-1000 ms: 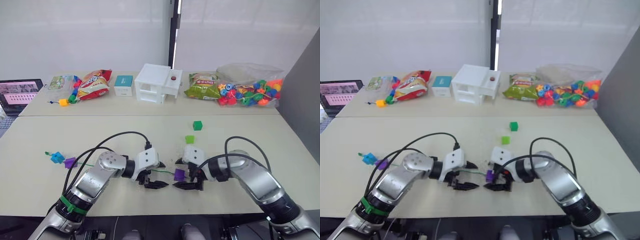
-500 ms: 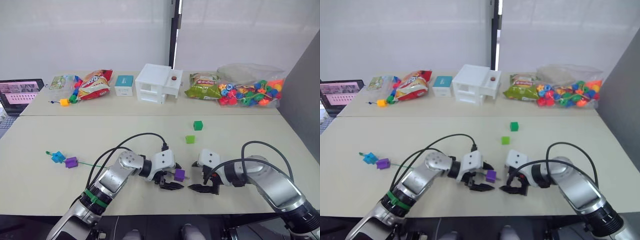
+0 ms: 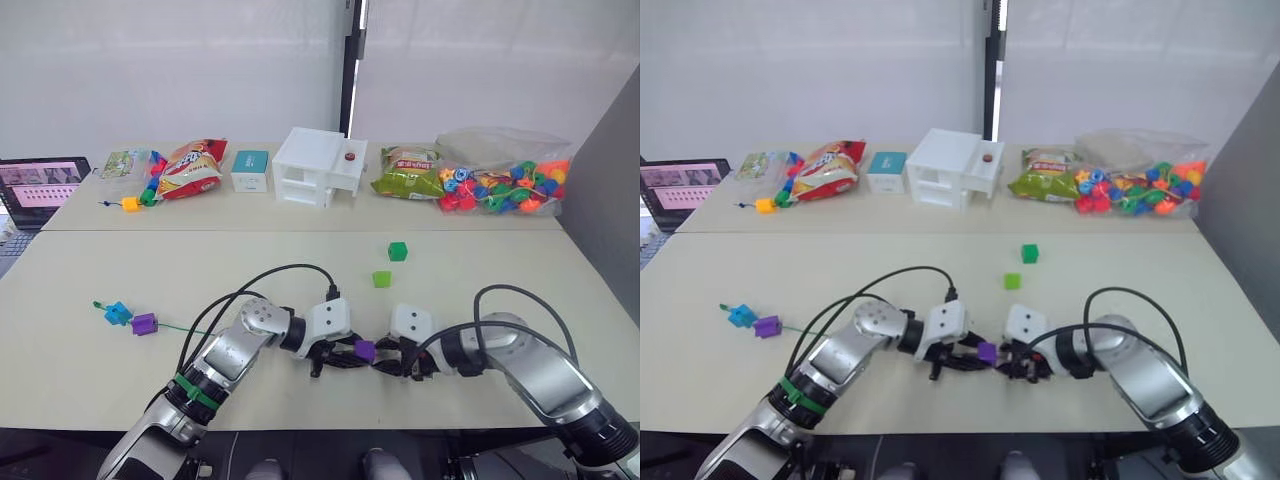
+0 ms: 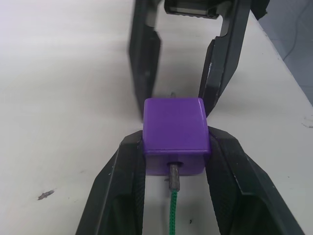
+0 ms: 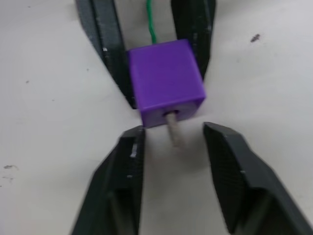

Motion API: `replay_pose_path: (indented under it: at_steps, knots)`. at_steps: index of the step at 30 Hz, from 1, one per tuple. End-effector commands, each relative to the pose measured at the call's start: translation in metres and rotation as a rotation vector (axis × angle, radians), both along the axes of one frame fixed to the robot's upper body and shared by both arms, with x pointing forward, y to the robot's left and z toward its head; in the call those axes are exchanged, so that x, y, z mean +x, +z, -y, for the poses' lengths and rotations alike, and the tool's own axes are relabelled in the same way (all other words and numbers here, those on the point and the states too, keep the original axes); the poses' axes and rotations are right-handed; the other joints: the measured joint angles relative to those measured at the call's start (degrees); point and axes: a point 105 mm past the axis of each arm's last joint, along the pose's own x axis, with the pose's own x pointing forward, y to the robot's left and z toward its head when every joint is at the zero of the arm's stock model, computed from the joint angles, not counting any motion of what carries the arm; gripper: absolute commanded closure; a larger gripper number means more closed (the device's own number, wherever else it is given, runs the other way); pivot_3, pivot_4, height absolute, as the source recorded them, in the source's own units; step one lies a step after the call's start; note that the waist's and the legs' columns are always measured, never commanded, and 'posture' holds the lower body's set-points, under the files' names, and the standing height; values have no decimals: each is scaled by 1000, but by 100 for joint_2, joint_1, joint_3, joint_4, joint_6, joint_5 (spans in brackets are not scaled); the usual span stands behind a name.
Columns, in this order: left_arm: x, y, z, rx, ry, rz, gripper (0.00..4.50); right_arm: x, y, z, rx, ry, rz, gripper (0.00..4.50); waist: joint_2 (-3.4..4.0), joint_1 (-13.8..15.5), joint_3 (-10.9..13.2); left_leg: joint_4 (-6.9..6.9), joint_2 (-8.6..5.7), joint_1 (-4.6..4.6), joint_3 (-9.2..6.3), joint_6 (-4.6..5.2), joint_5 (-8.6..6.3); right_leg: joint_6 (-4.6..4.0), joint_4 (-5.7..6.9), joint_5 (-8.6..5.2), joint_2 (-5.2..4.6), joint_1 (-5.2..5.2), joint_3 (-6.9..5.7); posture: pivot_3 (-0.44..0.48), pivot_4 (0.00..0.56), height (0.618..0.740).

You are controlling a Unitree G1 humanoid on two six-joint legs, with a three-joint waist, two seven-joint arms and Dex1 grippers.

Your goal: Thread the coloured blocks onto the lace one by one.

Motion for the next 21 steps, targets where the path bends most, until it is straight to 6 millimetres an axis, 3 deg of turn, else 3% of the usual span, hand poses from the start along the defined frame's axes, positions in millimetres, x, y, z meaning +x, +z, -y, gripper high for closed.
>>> replay_pose_path:
  at_steps: [1,7,12,19,21]
  knots:
    - [-5,7,6,-11,-47,25,3303,5,6,1,-19,10,52,4338,0,1,0,0,0,1,0,0,0,0,0,0,0,1,0,0,150,740]
    - [-7,7,0,-7,-55,12,3303,6,11,-2,-13,31,64,4500,0,4,0,2,0,1,0,0,0,0,0,0,0,2,0,0,150,740]
    - [-3,6,-16,18,-16,18,3303,6,12,-3,-12,41,66,4500,0,-1,0,1,0,1,0,0,0,0,1,0,0,-1,0,0,150,740]
    - [0,7,-69,80,92,23,3303,5,13,-5,-8,48,68,4500,0,-55,0,-2,3,2,-1,0,0,0,3,0,2,-4,0,0,150,740]
    - [1,6,-116,151,181,8,3303,5,14,-7,-2,52,71,4500,-2,-112,1,-2,3,3,-2,0,0,0,3,0,2,-3,0,0,150,740]
